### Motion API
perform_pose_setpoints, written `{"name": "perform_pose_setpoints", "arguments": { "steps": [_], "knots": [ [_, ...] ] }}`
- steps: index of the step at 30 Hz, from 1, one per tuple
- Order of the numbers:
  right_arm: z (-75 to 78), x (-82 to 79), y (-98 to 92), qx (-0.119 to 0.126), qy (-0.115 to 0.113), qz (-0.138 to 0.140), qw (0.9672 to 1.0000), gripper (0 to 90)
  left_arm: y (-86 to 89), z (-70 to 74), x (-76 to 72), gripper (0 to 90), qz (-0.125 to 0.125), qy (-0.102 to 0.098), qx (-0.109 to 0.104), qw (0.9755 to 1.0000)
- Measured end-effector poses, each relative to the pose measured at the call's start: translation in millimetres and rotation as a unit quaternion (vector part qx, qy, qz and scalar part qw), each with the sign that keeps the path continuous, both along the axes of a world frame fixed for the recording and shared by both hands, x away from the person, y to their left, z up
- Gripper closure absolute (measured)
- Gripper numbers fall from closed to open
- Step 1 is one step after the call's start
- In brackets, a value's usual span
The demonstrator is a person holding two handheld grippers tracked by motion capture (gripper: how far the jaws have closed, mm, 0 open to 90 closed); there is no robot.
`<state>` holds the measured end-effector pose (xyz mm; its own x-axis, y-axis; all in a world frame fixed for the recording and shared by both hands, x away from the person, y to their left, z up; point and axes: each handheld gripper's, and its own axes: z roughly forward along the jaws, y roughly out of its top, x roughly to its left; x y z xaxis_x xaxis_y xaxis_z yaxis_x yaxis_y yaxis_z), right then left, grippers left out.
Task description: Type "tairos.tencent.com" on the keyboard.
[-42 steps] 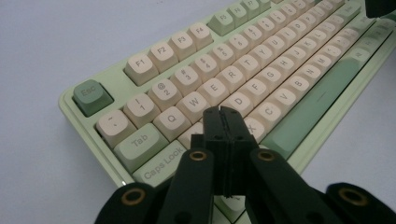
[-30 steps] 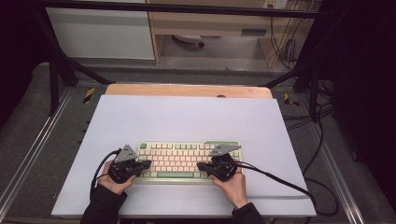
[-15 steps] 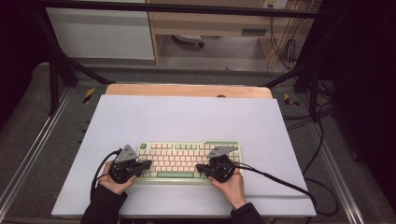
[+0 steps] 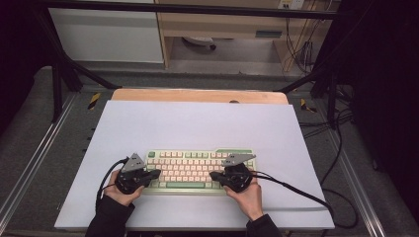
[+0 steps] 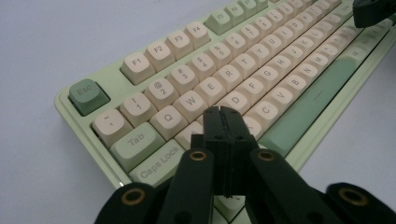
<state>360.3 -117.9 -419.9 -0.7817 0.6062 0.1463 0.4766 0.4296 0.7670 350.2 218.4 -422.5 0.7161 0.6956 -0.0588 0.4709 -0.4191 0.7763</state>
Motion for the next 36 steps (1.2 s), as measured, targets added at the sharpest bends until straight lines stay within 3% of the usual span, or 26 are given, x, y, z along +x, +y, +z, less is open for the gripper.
{"name": "perform_pose_setpoints", "arguments": {
  "steps": [15,36],
  "knots": [
    [3.7,1.2,-13.9,0.006,0.001,-0.011,0.9999,90.0,-10.1,3.0,0.6,89.8,-0.009,-0.006,0.003,0.9999],
    [2.2,1.1,-14.7,0.004,0.003,-0.007,1.0,90.0,-32.3,7.7,7.7,89.8,-0.021,-0.008,0.01,0.9997]
  ]
}}
